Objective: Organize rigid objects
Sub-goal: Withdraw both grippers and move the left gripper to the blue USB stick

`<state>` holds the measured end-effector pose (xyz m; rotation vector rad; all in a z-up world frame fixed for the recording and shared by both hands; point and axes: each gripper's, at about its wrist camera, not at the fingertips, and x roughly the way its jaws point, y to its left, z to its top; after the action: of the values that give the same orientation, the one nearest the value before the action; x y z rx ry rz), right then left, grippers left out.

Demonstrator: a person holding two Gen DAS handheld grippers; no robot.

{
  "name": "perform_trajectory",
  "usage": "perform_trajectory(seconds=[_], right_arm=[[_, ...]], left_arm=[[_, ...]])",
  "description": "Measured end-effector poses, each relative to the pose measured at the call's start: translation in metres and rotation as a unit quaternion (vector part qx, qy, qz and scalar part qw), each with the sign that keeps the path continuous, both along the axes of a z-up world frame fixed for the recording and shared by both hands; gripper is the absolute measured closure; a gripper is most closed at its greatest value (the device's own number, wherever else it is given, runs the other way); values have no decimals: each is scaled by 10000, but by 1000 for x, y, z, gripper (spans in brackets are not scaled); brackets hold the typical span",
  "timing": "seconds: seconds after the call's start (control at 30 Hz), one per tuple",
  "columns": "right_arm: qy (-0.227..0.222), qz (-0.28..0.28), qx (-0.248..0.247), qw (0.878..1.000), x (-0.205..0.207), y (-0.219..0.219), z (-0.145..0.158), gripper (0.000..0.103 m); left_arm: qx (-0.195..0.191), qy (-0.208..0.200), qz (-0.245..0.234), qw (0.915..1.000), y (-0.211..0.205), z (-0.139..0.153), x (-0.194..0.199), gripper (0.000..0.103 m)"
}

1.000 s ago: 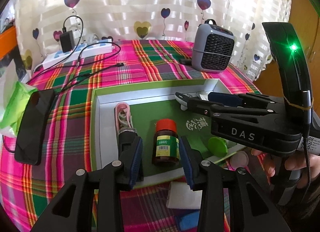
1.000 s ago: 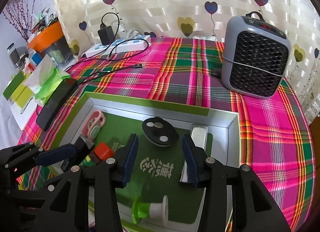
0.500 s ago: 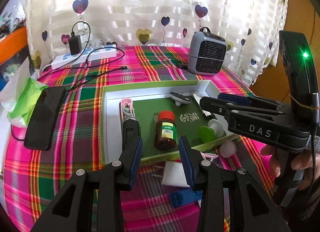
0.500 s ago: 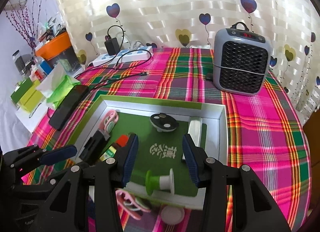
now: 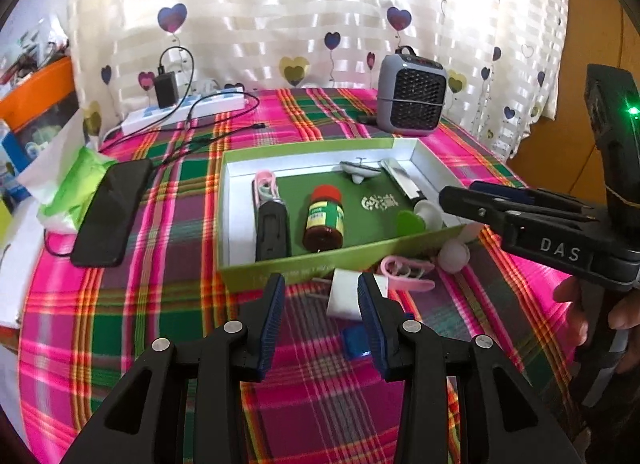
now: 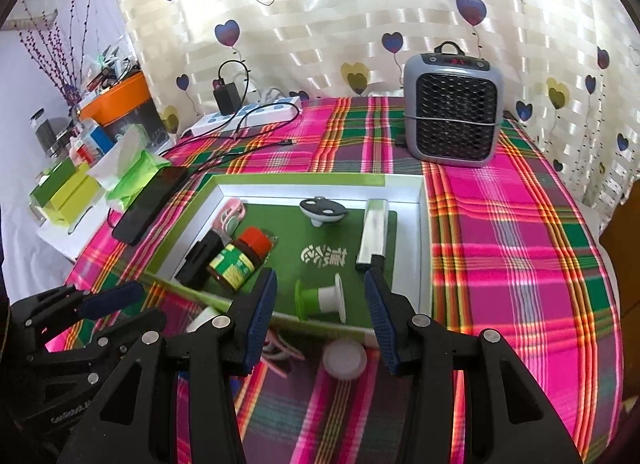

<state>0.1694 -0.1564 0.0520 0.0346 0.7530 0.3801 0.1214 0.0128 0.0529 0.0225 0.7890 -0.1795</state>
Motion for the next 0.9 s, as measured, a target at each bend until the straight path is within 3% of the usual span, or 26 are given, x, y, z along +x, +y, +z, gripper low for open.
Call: perform_trajectory(seconds=[0.2,0.7,0.9], right_arm=[[-17,-53,-57,10000,-14,-4,-6,56],[181,-303,100,9993,-31,-29,-24,56],[213,-315,140,9992,-32,-31,-26,56]], left_arm=[[177,-109,-18,9998,-4,0,-13,66],[-573,448,-420,9965,4,-31,-17,66],[-547,412,-620,9957,-4,-31,-15,66]])
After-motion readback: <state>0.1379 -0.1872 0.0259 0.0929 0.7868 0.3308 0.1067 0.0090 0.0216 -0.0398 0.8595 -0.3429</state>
